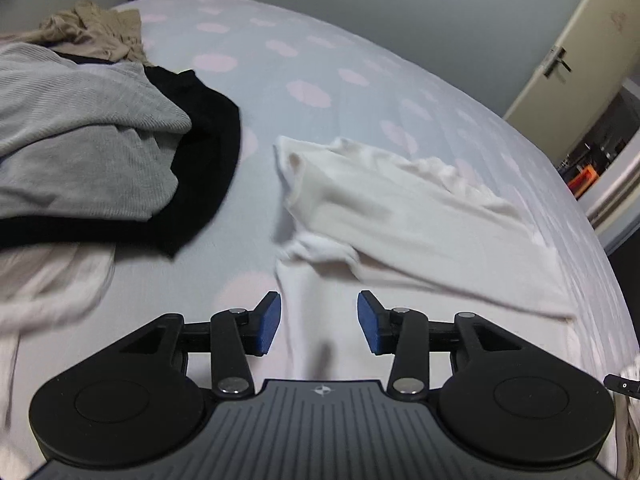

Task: Fold clothes
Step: 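Pinch the white shirt hem with both grippers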

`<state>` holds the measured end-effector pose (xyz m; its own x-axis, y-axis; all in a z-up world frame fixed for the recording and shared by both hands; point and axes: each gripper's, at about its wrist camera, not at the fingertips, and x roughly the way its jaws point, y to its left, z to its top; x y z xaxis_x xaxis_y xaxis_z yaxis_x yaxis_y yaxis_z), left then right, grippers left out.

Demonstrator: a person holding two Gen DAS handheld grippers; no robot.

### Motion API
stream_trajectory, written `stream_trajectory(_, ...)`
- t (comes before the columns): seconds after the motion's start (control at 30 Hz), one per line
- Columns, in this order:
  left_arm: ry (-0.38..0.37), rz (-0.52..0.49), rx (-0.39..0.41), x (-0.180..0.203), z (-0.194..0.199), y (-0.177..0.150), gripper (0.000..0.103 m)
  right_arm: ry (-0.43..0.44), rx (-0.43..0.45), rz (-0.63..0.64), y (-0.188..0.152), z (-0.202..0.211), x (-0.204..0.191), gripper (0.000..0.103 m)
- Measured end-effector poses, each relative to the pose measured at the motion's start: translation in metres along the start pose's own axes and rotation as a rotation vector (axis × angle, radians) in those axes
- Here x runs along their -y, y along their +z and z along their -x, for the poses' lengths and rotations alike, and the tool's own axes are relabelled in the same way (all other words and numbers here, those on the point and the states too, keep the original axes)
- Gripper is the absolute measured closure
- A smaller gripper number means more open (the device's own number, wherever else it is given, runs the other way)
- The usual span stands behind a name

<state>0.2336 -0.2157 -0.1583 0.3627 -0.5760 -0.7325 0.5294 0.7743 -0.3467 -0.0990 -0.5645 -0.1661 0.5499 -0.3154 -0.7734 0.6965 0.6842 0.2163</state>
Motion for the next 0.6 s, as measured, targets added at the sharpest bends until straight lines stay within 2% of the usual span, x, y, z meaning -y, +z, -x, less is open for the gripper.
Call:
stream_trajectory(0.13, -0.006, -0.012, -0.017, 0.021, 0.033, -0.03, 0.064, 0.048, -0.05, 0.009, -0.027, 0.024, -0.012, 0.062)
stream_trajectory(0.27, -0.005, -0.042, -0.053, 0.037, 0.058, -0.053, 0.059, 0.091, -0.097, 0.069, -0.053, 0.039, -0.024, 0.061)
stream_trajectory(0.33, 0.008, -0.046, -0.085, 0.041, 0.065, -0.063, 0.057, 0.064, -0.117, 0.11, -0.066, 0.04, -0.028, 0.058)
stream_trajectory(0.4, 0.041, -0.047, -0.102, 0.041, 0.07, -0.072, 0.057, 0.031, -0.118, 0.094, -0.071, 0.042, -0.024, 0.058)
stream_trajectory(0.43, 0.067, -0.044, -0.108, 0.04, 0.073, -0.075, 0.057, 0.012, -0.113, 0.072, -0.069, 0.043, -0.021, 0.058)
stream_trajectory(0.5, 0.111, -0.024, -0.127, 0.035, 0.074, -0.08, 0.056, -0.046, -0.124, 0.014, -0.065, 0.043, -0.011, 0.046)
stream_trajectory(0.6, 0.168, 0.03, -0.174, 0.023, 0.073, -0.085, 0.052, -0.096, -0.177, -0.082, -0.062, 0.035, 0.006, 0.044)
